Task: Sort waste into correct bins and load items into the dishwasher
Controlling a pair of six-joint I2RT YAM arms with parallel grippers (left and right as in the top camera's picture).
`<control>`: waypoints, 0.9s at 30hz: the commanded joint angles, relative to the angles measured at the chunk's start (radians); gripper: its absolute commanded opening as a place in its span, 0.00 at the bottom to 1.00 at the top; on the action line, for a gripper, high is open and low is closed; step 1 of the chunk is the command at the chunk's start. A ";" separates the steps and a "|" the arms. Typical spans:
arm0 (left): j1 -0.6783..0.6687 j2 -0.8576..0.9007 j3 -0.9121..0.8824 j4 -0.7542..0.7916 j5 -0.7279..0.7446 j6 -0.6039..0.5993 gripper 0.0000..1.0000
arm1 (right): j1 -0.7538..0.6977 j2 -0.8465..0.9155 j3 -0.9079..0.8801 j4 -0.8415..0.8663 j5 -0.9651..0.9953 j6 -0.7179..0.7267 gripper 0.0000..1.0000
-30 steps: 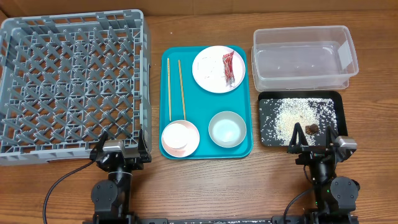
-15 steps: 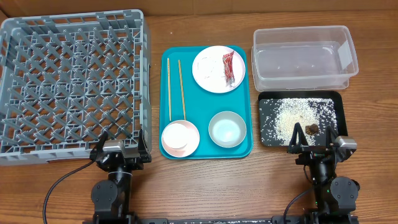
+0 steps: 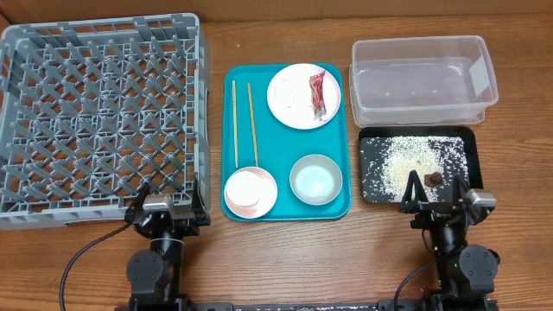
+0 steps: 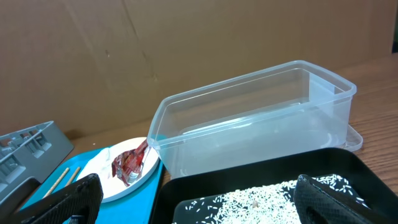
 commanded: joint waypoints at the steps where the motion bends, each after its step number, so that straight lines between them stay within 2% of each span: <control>1: 0.005 -0.006 -0.003 0.001 0.008 0.011 1.00 | -0.003 0.002 -0.010 0.006 0.001 -0.008 1.00; 11: 0.005 -0.006 -0.003 0.040 0.019 0.006 1.00 | -0.003 0.002 -0.010 0.009 0.002 -0.008 1.00; 15: 0.005 -0.006 -0.003 0.070 0.110 -0.043 1.00 | -0.003 0.002 -0.010 0.020 -0.055 0.068 1.00; 18: 0.005 -0.006 -0.003 0.165 0.246 -0.058 1.00 | -0.003 0.002 -0.007 0.085 -0.137 0.087 1.00; 21: 0.005 -0.006 0.018 0.279 0.349 -0.063 1.00 | -0.003 0.002 0.047 0.134 -0.177 0.087 1.00; 24: 0.005 -0.002 0.091 0.278 0.345 -0.142 1.00 | -0.003 0.023 0.154 0.128 -0.187 0.086 1.00; 27: 0.005 0.041 0.212 0.209 0.343 -0.183 1.00 | -0.003 0.094 0.289 0.082 -0.187 0.071 1.00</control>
